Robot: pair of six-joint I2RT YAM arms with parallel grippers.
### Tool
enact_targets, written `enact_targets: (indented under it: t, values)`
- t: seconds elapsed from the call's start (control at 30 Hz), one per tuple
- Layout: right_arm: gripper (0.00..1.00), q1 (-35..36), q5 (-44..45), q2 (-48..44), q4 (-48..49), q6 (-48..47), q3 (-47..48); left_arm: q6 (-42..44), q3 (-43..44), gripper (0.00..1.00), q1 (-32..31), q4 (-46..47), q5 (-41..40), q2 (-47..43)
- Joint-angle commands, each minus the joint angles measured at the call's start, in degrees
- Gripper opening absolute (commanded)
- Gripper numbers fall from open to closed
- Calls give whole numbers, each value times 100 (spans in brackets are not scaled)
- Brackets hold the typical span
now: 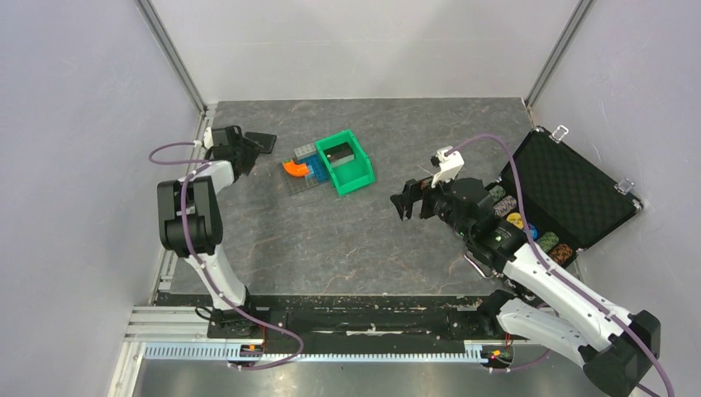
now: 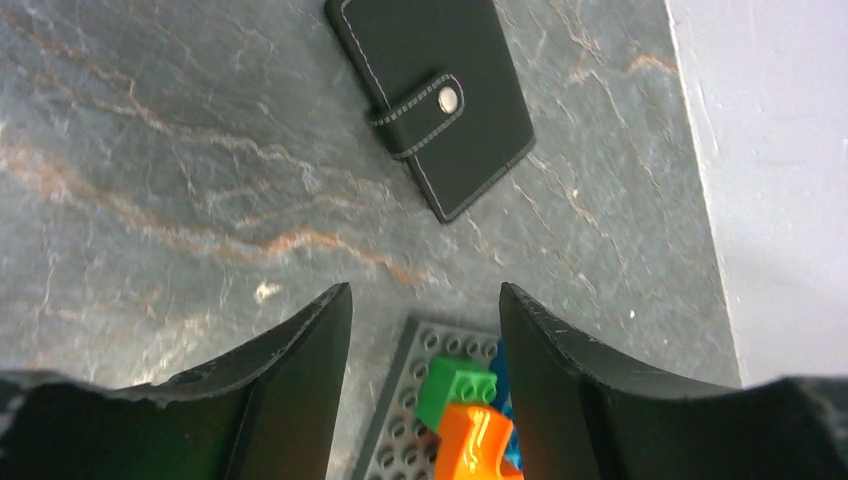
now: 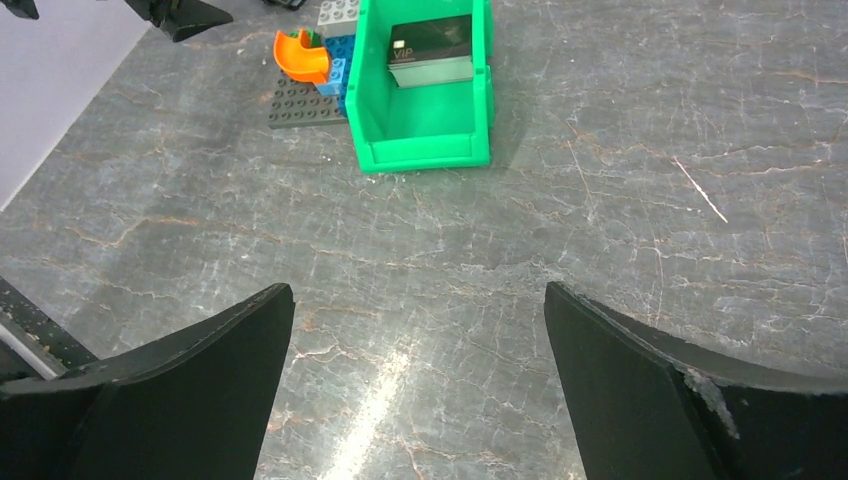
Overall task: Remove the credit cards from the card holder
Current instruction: Pick up the card holder from the corner of the board.
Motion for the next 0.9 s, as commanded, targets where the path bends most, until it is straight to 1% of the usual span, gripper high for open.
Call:
enact_targets:
  t: [0.0,0.17,0.3,0.53,0.73,0.87]
  values:
    - [99,-2,46,222,241,-193,149,-172,606,62,62,330,-279,609]
    - [99,-3,143,455,197,-302,247,-334,1007,61,80,310,-335,1200]
    - [99,-2,160,540,179,-350,335,-469,1161,56,104,345,-308,1475]
    - [99,-3,180,604,215,-342,412,-558,1192,36,113,433,-208,1670]
    - [99,-3,105,579,217,-236,430,-612,1179,27,199,326,-239,1787]
    - [99,-3,-24,474,206,-159,402,-623,1152,14,253,298,-225,1750]
